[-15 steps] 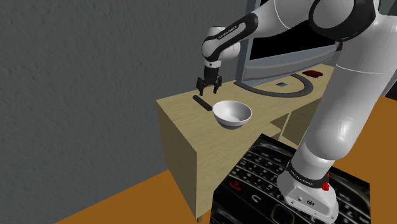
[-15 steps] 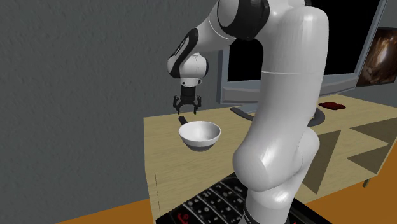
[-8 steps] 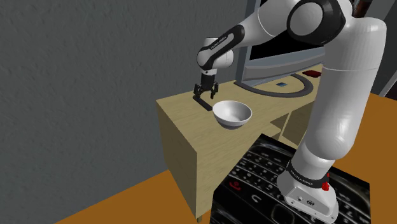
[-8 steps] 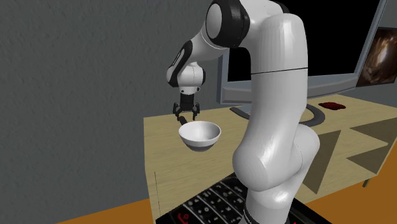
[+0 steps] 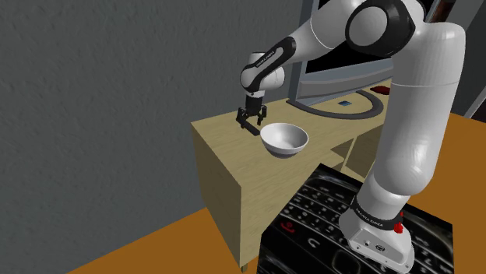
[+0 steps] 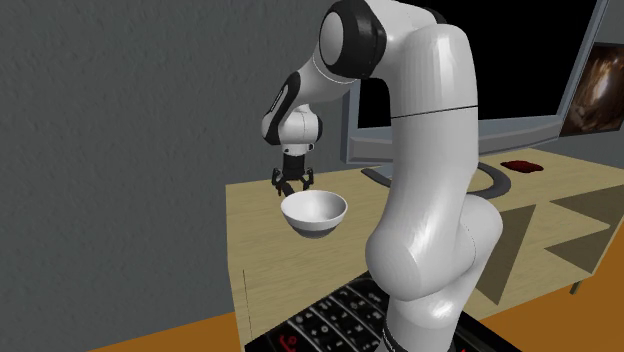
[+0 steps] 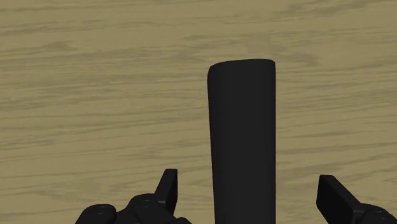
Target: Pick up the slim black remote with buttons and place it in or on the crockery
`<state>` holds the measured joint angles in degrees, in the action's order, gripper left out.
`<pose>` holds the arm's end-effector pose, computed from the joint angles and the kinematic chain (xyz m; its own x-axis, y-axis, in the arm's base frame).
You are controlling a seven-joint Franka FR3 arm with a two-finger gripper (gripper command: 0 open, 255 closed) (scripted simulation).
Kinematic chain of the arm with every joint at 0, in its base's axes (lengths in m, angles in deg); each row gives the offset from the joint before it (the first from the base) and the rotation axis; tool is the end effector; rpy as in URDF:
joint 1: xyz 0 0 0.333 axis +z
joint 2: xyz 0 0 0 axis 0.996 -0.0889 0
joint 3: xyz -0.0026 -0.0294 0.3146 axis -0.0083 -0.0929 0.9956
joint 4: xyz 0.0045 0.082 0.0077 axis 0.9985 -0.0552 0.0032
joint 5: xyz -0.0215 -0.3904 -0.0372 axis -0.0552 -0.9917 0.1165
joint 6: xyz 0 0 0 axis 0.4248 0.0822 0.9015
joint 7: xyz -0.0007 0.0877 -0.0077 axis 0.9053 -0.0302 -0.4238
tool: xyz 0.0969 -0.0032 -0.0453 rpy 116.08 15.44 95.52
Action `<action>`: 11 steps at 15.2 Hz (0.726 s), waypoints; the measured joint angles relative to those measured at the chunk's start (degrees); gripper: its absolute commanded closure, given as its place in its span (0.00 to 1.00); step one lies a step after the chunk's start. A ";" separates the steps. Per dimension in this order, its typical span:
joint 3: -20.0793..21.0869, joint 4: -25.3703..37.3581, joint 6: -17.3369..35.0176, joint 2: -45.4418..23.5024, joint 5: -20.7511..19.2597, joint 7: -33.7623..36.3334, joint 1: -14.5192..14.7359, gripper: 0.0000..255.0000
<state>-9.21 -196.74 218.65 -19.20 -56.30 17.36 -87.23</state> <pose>0.5749 -0.0927 0.3149 0.9333 -0.3591 -0.0089 -0.3586 -0.9300 -0.0810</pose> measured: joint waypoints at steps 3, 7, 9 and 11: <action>0.00 -0.01 0.03 -0.01 0.01 0.00 0.00 1.00; -0.11 0.04 0.07 0.13 -0.04 -0.03 -0.09 1.00; -0.10 0.09 -0.01 0.11 -0.06 0.03 -0.06 1.00; -0.08 0.06 -0.03 0.15 -0.07 0.08 -0.02 1.00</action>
<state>-9.29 -196.68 218.62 -19.05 -56.37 17.44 -87.25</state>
